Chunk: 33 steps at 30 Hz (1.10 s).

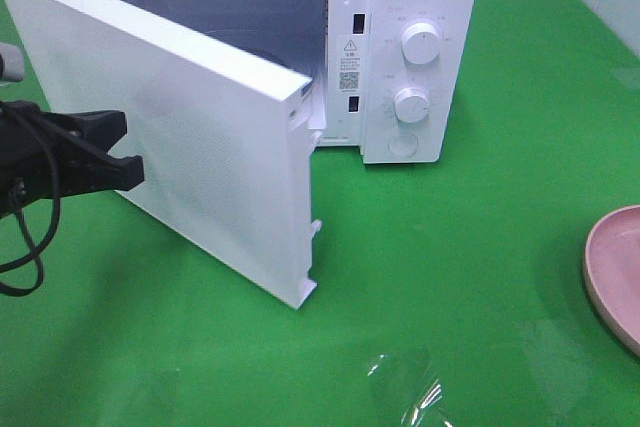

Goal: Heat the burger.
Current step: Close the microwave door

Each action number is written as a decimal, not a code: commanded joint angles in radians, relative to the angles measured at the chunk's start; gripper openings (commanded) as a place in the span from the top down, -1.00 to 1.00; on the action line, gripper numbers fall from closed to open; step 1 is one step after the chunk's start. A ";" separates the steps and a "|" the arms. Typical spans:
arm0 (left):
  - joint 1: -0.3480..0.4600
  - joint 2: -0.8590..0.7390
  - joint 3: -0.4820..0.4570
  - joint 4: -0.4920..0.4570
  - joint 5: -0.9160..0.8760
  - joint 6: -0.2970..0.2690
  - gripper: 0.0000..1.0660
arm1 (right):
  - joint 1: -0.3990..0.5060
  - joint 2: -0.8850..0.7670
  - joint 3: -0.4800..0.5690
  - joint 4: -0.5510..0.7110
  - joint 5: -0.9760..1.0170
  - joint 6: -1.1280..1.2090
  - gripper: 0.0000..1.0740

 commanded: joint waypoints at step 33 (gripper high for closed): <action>-0.231 0.379 -0.616 -0.230 0.127 0.067 1.00 | -0.006 -0.025 0.004 0.006 -0.008 -0.009 -0.41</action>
